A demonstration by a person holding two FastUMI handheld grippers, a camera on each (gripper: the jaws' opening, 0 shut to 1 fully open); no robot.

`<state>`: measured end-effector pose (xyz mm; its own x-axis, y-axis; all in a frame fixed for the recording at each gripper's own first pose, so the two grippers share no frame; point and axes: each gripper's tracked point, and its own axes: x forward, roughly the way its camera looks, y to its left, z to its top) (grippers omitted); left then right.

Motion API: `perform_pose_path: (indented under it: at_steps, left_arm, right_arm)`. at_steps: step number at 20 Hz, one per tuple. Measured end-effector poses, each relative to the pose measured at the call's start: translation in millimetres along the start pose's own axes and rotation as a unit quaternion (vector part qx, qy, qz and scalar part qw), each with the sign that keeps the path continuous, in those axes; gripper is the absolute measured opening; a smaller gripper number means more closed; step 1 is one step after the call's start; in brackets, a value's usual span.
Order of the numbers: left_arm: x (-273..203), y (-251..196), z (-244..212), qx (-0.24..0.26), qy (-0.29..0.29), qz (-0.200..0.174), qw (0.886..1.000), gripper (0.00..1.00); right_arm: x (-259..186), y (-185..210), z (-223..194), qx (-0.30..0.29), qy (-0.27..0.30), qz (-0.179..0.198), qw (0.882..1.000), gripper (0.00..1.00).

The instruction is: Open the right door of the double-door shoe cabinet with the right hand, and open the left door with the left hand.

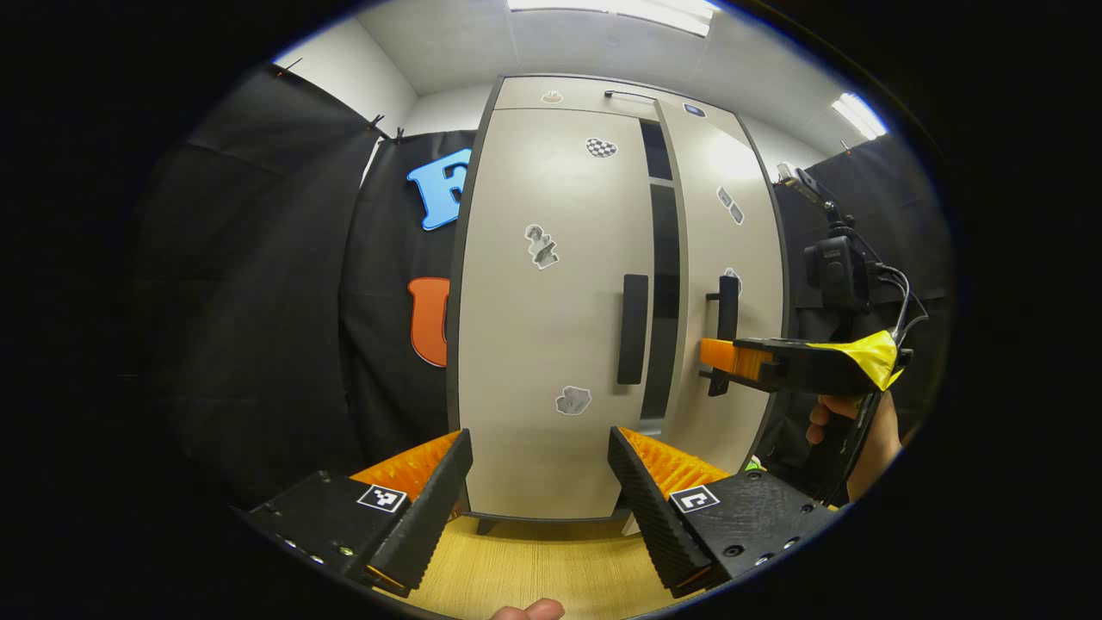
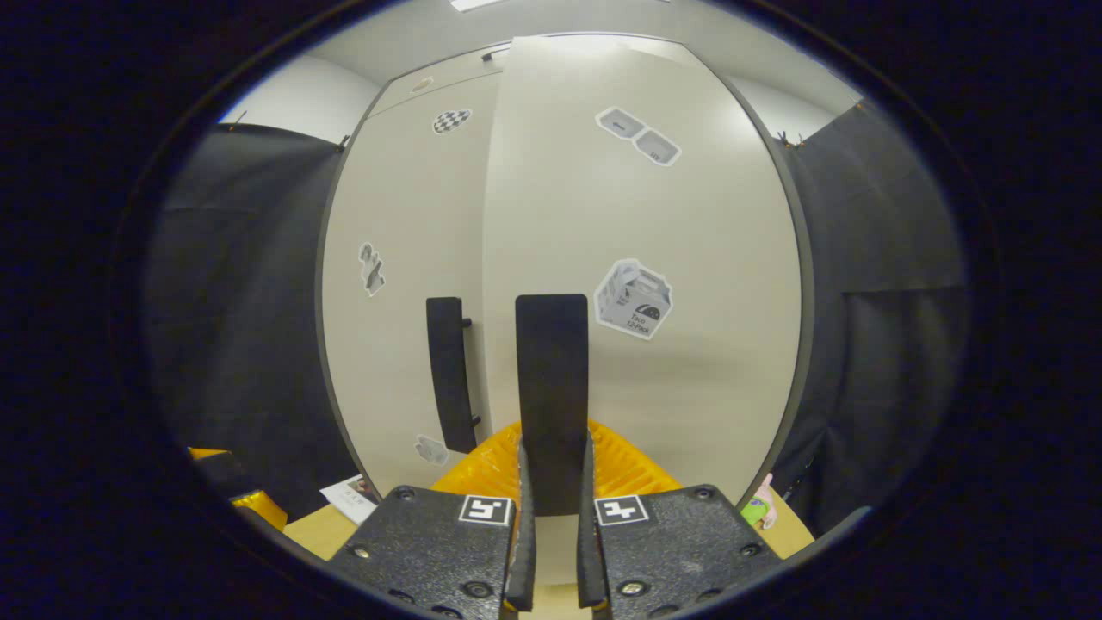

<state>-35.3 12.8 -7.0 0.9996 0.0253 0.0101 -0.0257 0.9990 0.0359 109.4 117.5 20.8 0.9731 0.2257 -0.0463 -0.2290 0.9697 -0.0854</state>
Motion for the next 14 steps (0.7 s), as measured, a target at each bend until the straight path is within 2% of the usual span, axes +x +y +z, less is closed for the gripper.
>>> perform_pose_path:
  at_steps: [14]
  left_arm:
    - [-10,-30,0,0.010,-0.004,0.004,1.000,0.95]
  right_arm:
    - [-101,-47,-7,-0.002,-0.004,0.024,1.000,0.22]
